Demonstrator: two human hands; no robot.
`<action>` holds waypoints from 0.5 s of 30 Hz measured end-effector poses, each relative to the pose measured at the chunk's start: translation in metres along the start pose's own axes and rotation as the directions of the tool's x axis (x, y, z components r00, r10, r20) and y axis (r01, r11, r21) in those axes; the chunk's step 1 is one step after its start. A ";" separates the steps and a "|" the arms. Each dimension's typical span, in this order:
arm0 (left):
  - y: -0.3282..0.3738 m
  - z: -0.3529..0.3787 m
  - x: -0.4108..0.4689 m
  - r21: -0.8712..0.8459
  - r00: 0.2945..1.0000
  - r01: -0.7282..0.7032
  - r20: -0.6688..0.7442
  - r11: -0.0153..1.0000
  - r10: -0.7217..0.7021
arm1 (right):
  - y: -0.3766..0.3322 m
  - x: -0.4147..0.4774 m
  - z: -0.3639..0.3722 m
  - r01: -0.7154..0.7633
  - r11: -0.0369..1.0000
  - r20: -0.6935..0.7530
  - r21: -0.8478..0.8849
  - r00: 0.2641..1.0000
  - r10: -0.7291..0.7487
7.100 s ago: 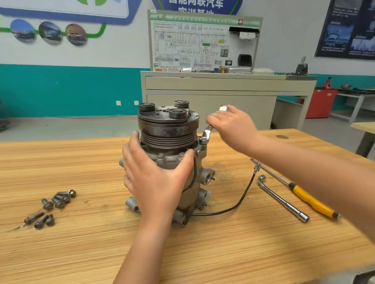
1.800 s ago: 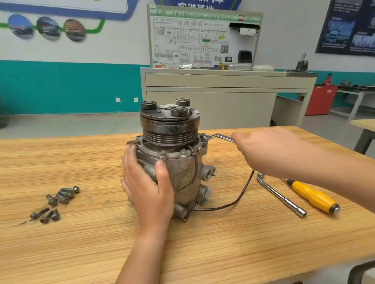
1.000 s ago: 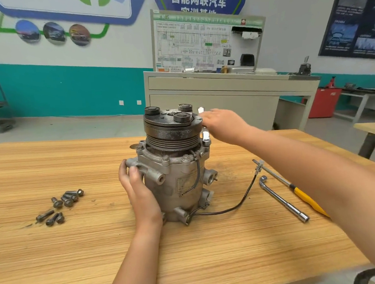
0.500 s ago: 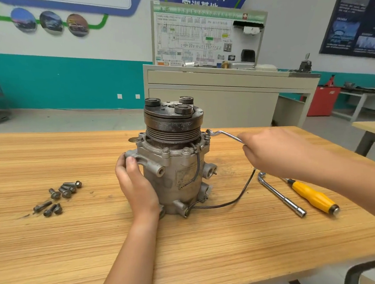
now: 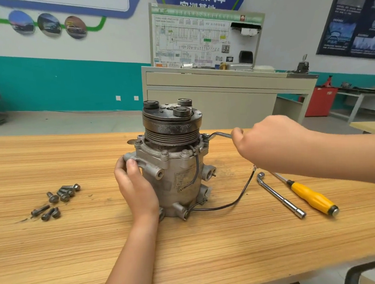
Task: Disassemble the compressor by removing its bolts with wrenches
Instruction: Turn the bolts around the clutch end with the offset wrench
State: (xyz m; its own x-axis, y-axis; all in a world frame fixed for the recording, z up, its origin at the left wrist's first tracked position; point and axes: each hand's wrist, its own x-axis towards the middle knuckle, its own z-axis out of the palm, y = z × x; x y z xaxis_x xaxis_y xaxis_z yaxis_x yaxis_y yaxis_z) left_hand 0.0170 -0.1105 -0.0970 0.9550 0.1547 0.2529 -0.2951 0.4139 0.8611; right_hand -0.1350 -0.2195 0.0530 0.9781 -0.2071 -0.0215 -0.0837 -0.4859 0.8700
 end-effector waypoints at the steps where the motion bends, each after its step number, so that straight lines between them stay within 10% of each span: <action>1: 0.000 0.000 0.000 0.001 1.000 0.002 -0.003 1.000 -0.002 | 0.000 -0.001 0.001 0.018 1.000 -0.010 -0.022 1.000 -0.019; 15: -0.001 -0.001 0.004 0.073 0.999 -0.008 -0.034 0.997 0.010 | 0.013 0.007 0.002 0.079 0.986 -0.052 -0.150 0.995 -0.088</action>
State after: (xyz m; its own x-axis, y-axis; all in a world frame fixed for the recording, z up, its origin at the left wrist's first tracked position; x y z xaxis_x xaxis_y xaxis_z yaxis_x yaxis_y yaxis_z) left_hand 0.0208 -0.1091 -0.0975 0.9504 0.1896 0.2465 -0.2997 0.3465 0.8889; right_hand -0.1296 -0.2289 0.0634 0.9903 -0.1189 -0.0724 0.0238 -0.3681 0.9295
